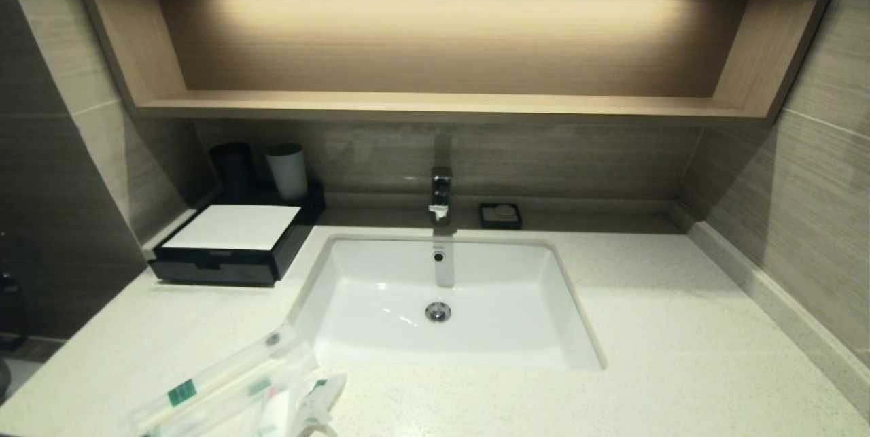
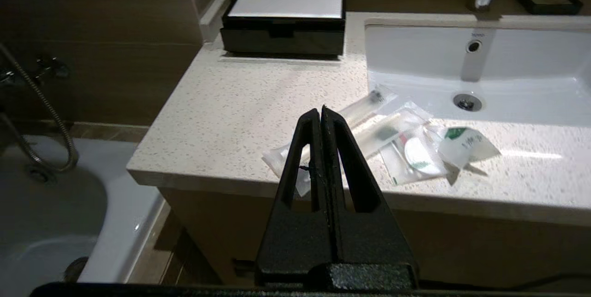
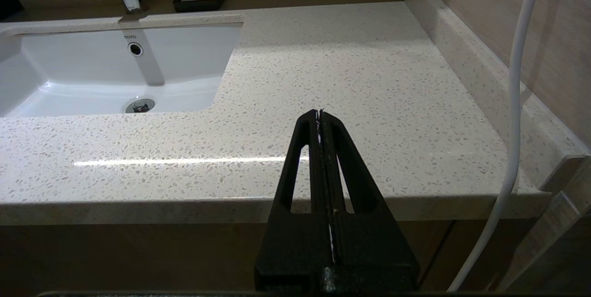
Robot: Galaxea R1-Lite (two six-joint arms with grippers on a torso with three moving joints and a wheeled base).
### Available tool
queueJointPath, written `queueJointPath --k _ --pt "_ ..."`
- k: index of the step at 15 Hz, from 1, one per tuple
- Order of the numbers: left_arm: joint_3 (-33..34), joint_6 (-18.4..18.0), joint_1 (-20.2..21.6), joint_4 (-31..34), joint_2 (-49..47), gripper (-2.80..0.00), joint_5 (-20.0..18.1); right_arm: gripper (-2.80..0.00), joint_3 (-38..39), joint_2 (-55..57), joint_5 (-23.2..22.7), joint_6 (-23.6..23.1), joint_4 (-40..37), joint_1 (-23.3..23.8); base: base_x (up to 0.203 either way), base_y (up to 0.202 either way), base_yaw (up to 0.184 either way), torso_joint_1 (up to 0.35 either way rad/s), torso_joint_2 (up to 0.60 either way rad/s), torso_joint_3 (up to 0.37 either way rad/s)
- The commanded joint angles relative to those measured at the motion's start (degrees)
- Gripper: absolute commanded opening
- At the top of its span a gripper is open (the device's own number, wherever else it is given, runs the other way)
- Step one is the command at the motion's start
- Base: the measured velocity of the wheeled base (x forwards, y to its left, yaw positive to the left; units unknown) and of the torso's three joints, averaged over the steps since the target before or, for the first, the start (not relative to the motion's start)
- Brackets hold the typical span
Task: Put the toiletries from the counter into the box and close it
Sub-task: Open the drawer
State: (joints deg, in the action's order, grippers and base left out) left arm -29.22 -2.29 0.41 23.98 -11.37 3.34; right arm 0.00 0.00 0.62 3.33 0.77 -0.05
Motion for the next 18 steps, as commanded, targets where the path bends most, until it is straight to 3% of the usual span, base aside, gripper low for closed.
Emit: queueJointPath --k 1,5,7,9,12,15,18 --pt "-8.02 2.19 -0.02 0.1 -16.89 -2.8 3.01 -2.8 0.0 0.0 0.0 0.01 0.02 -0.04 0.0 0.0 0.0 0.0 0.0 0.0" --pt "-16.47 6.06 0.73 -4.35 -38.1 -2.8 5.83 -2.8 0.0 0.0 0.0 0.01 0.02 -0.04 0.0 0.0 0.0 0.0 0.0 0.0" --pt "-21.57 6.57 4.59 -5.95 -48.82 -2.8 6.76 -2.8 0.0 0.0 0.0 0.01 0.02 -0.04 0.0 0.0 0.0 0.0 0.0 0.0" --pt "-29.01 4.78 10.49 -6.1 -58.98 -2.8 6.82 -2.8 0.0 0.02 0.0 0.01 0.02 -0.04 0.0 0.0 0.0 0.0 0.0 0.0" --pt "-41.64 0.12 20.05 -3.66 -70.52 -2.8 2.48 -2.8 0.0 0.0 0.0 0.01 0.02 0.0 0.0 0.0 0.0 0.0 0.0 0.0" --pt "-48.65 -1.79 22.01 9.82 -77.11 -2.8 -5.53 -2.8 0.0 0.0 0.0 0.01 0.02 -0.01 0.0 0.0 0.0 0.0 0.0 0.0" --pt "-50.19 -3.52 22.03 11.11 -82.17 -2.8 -8.08 -2.8 0.0 0.0 0.0 0.01 0.02 0.01 0.0 0.0 0.0 0.0 0.0 0.0"
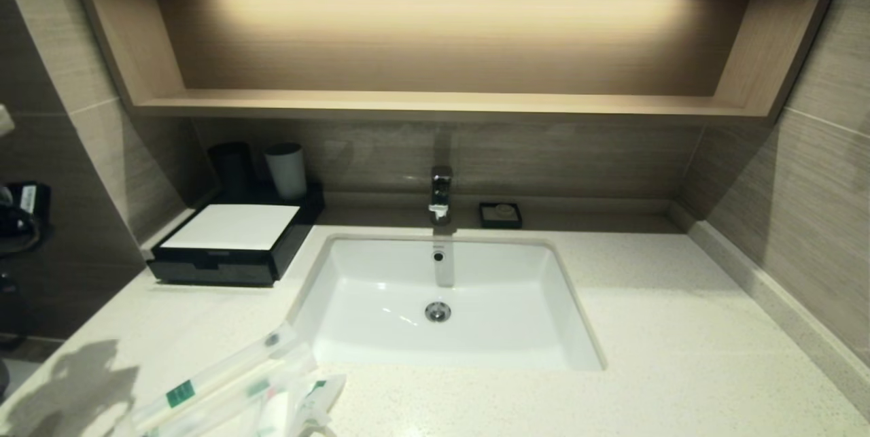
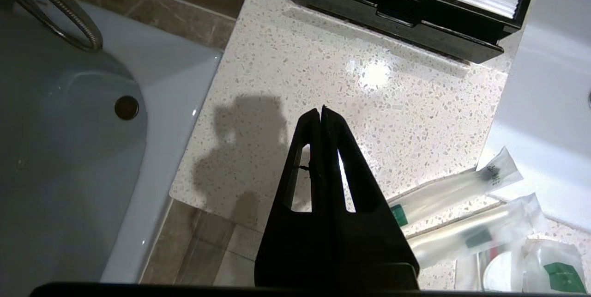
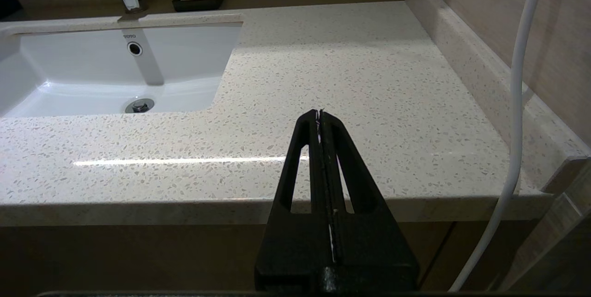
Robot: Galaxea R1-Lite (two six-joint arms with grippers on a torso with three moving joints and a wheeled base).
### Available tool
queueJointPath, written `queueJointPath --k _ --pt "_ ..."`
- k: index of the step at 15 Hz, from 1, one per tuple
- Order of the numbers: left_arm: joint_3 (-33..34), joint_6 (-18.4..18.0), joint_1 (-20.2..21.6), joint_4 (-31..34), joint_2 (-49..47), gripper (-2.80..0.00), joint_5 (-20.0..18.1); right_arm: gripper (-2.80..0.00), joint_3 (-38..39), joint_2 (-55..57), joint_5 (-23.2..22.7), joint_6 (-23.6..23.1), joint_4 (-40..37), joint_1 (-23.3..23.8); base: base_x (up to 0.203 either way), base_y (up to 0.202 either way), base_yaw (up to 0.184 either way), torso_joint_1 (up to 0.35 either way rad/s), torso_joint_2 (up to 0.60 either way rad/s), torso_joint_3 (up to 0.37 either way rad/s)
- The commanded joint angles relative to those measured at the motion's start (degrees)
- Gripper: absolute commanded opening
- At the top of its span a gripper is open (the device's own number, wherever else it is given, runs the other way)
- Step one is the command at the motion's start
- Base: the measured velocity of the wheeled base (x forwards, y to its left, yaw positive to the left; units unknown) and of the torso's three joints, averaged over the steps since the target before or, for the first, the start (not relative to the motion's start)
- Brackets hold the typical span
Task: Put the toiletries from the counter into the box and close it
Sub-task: Open the drawer
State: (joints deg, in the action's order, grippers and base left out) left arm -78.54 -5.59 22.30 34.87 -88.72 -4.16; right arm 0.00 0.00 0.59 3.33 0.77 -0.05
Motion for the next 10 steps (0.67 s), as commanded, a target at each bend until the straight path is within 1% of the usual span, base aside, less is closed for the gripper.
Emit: queueJointPath --k 1,2,3,5,8,10 --pt "-0.95 -0.51 0.01 -0.78 -6.33 -2.8 -3.37 -2.8 0.0 0.0 0.02 0.01 0.02 -0.04 0.0 0.0 0.0 0.0 0.0 0.0" --pt "-0.87 -1.47 -0.04 -2.42 -7.78 -2.8 -6.7 -2.8 0.0 0.0 0.02 0.01 0.02 -0.03 0.0 0.0 0.0 0.0 0.0 0.0" --pt "-0.72 -3.23 -0.05 -4.18 -9.76 -2.8 -8.65 -2.8 0.0 0.0 0.02 0.01 0.02 -0.04 0.0 0.0 0.0 0.0 0.0 0.0" --pt "-0.21 -4.95 -0.06 -7.94 -13.89 -2.8 -10.06 -2.8 0.0 0.0 0.02 0.01 0.02 -0.04 0.0 0.0 0.0 0.0 0.0 0.0" --pt "2.92 -5.23 -0.26 -15.99 -17.55 -2.8 -11.58 -2.8 0.0 0.0 0.02 0.01 0.02 -0.04 0.0 0.0 0.0 0.0 0.0 0.0" --pt "4.41 -5.3 -1.03 -19.2 -19.4 -2.8 -11.71 -2.8 0.0 0.0 0.02 0.01 0.02 -0.04 0.0 0.0 0.0 0.0 0.0 0.0"
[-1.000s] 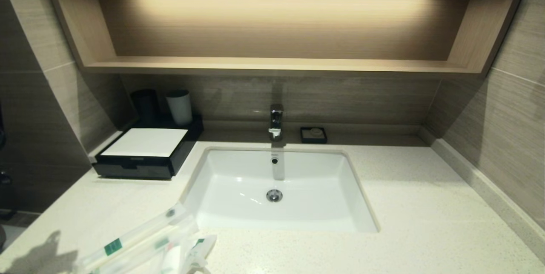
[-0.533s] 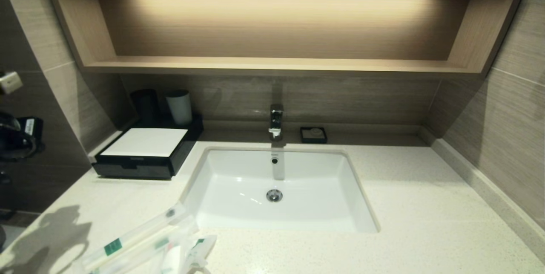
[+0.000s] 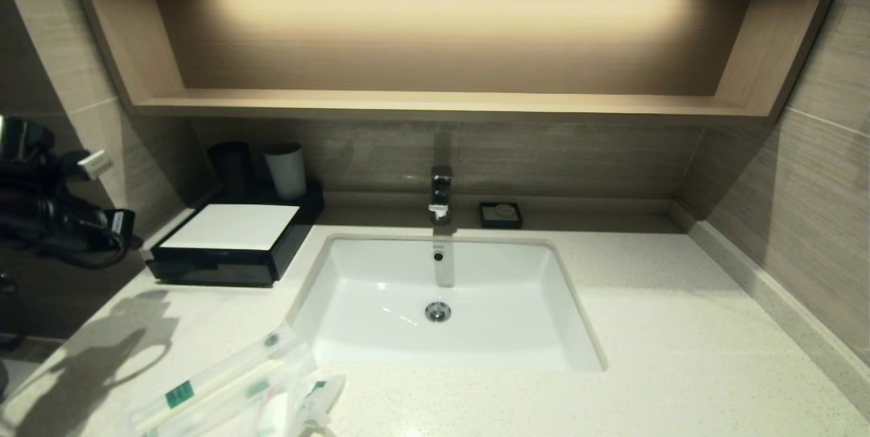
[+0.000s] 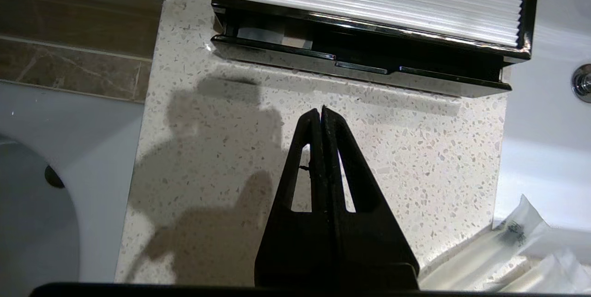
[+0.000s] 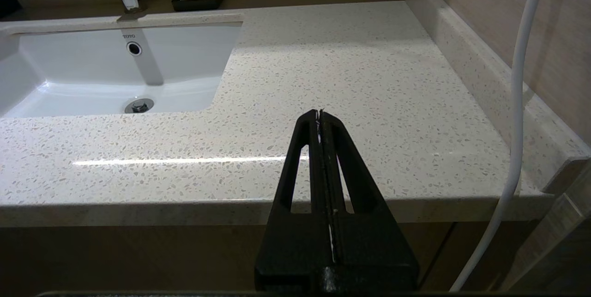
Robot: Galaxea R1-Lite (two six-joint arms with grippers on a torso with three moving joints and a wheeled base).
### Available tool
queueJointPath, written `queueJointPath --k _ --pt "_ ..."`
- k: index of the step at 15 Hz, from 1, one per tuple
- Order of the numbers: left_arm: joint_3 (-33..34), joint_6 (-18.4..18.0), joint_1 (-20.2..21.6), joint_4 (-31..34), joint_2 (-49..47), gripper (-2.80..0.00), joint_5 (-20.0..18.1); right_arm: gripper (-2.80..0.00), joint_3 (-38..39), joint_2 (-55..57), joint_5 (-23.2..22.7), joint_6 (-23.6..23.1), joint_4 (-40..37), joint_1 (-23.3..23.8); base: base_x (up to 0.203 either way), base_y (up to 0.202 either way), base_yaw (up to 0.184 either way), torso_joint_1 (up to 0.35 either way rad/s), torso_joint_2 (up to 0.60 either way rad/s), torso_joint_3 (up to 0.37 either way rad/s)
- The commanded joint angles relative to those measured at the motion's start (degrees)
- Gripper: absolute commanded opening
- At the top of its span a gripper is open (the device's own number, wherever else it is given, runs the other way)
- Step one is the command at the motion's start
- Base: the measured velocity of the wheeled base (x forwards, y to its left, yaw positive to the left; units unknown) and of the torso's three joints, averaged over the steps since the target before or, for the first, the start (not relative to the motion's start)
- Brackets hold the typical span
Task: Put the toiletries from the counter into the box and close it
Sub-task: Open the drawer
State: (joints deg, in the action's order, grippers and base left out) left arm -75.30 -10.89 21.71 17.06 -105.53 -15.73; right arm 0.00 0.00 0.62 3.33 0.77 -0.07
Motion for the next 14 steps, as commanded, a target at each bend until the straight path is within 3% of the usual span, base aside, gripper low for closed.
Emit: queueJointPath --k 1,7,10,14 --pt "1.99 0.13 -0.67 -3.21 -3.42 -2.8 -0.18 -2.8 0.0 0.0 -0.01 0.01 0.02 -0.01 0.0 0.0 0.0 0.0 0.0 0.0" --pt "9.93 2.13 -6.18 -15.82 -4.64 -2.8 0.34 -2.8 0.0 0.0 -0.01 0.01 0.02 -0.01 0.0 0.0 0.0 0.0 0.0 0.0" --pt "9.87 3.0 -7.51 -16.88 -6.35 -2.8 0.5 -2.8 0.0 0.0 -0.01 0.01 0.02 -0.01 0.0 0.0 0.0 0.0 0.0 0.0" --pt "8.6 3.17 -7.65 -22.16 -9.62 -2.8 3.59 -2.8 0.0 0.0 -0.01 0.01 0.02 0.05 0.0 0.0 0.0 0.0 0.0 0.0"
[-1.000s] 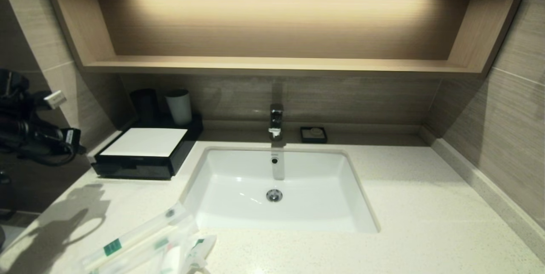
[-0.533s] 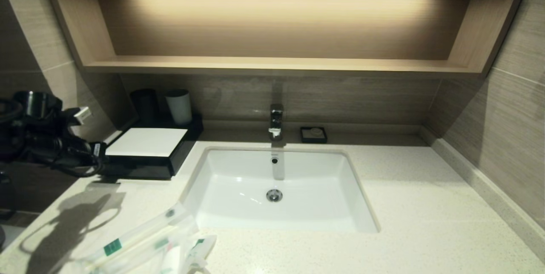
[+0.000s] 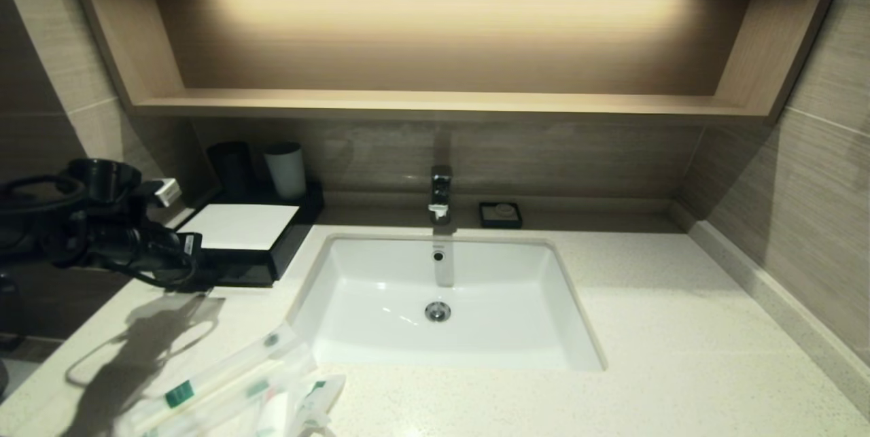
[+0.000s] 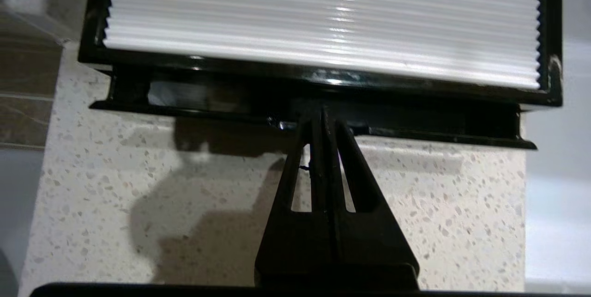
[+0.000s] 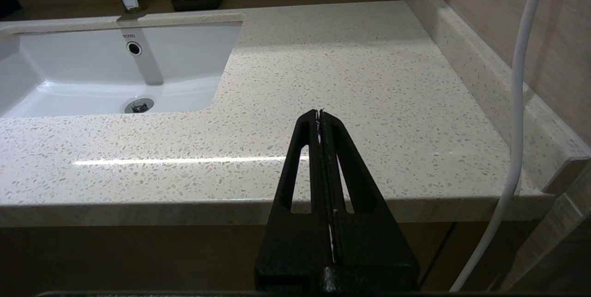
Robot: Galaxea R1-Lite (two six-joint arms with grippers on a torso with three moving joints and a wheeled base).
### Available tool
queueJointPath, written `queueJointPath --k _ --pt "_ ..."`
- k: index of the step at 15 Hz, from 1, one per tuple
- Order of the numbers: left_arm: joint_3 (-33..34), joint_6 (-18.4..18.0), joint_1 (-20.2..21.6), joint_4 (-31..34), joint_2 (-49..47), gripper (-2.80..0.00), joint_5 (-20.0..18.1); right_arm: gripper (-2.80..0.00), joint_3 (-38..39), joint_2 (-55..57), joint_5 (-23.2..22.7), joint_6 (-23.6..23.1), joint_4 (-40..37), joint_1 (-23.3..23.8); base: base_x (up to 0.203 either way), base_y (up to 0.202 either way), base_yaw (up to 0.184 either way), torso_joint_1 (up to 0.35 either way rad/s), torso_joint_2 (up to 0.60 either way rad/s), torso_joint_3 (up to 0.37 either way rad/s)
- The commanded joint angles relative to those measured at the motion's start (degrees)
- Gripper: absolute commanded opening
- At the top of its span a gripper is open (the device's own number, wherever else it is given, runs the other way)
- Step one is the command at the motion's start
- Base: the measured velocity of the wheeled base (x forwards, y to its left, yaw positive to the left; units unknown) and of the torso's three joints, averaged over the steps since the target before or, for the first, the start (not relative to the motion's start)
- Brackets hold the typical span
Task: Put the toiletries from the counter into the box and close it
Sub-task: Open the drawer
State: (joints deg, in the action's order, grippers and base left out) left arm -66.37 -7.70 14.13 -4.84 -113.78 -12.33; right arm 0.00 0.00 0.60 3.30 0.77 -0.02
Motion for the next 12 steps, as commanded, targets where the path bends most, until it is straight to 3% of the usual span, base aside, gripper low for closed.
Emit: queueJointPath --k 1,12 --pt "-0.52 0.28 -0.07 0.04 -1.31 -2.8 0.29 -2.8 0.0 0.04 0.02 0.04 0.02 -0.06 0.0 0.0 0.0 0.0 0.0 0.0" --pt "-0.78 1.2 -0.2 0.85 -2.02 -2.8 0.3 -2.8 0.0 0.0 0.02 0.04 0.02 -0.06 0.0 0.0 0.0 0.0 0.0 0.0"
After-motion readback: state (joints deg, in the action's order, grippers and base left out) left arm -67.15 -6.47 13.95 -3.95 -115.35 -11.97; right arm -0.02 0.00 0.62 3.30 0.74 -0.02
